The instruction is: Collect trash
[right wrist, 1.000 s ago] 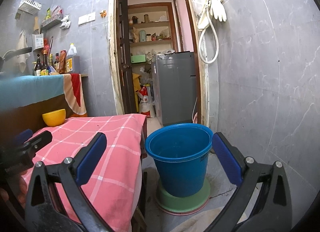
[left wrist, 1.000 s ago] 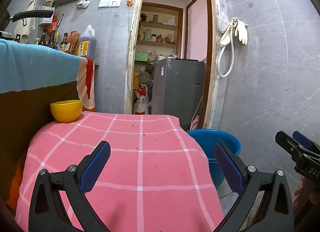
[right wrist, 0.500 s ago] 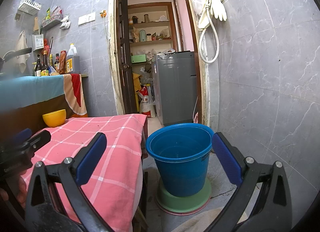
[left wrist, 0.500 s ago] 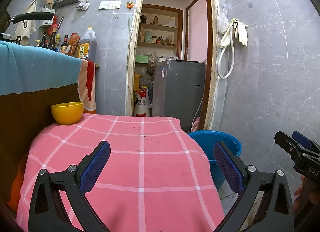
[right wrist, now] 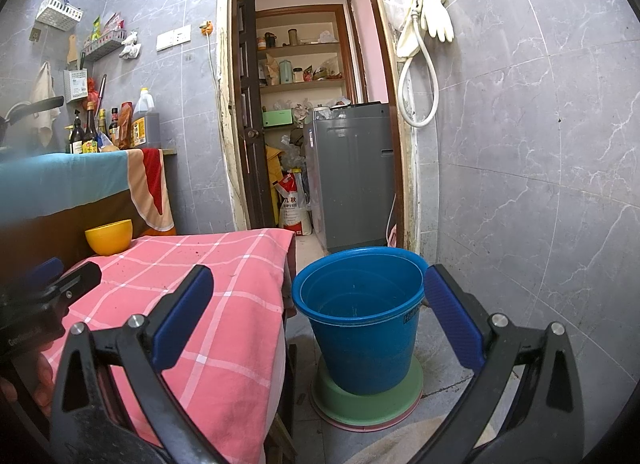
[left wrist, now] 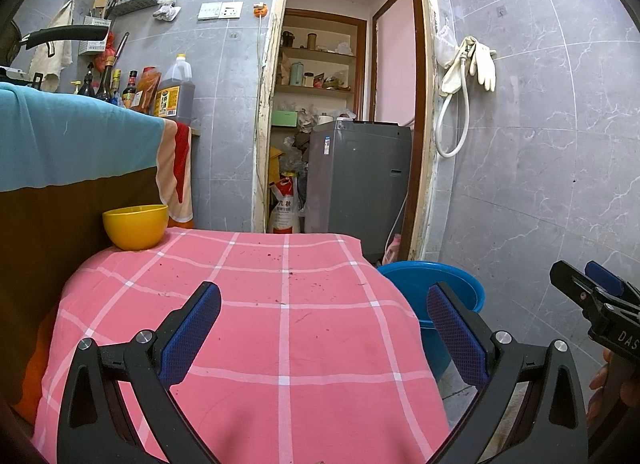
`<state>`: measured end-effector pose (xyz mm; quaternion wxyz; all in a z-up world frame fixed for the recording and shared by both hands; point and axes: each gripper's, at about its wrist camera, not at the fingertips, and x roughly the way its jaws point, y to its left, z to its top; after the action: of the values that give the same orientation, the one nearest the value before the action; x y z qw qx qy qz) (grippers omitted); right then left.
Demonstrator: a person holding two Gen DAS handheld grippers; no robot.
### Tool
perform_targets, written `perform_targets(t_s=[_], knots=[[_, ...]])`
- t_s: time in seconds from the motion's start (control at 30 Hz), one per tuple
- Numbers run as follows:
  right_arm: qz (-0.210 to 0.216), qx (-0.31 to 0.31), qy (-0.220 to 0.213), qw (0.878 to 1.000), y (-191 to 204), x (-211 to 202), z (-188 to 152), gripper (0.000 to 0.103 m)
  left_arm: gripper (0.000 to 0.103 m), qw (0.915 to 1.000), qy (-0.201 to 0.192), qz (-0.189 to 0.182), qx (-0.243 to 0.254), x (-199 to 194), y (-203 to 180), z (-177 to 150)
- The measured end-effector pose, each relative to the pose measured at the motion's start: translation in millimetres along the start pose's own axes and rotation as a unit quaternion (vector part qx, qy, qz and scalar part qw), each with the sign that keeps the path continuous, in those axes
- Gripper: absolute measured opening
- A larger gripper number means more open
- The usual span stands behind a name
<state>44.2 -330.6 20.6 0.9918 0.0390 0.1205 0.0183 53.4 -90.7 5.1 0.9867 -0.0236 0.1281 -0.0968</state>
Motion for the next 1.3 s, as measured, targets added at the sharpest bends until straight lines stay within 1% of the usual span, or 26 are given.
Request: perform_targets(t_s=[0.83,1.07,1.3], knots=[[0.001,0.002,0.002,1.000,0.2,1.5,0.3,0.102,0.101,1.0000,0.002,-0.001,0.004,0.9,-0.3,-0.1],[0.001,0.002,0.002,1.000,0.6,1.6,-0.3,0.102,0.101,0.9998,0.015,0.014,0.000,6.9,6.3,1.5],[0.001,0.000,0.003,1.000,2.2,2.2,-1.3,0.102,0.101,0.9997,0.013,0.022,0.003,10.2,7.7,0.2]])
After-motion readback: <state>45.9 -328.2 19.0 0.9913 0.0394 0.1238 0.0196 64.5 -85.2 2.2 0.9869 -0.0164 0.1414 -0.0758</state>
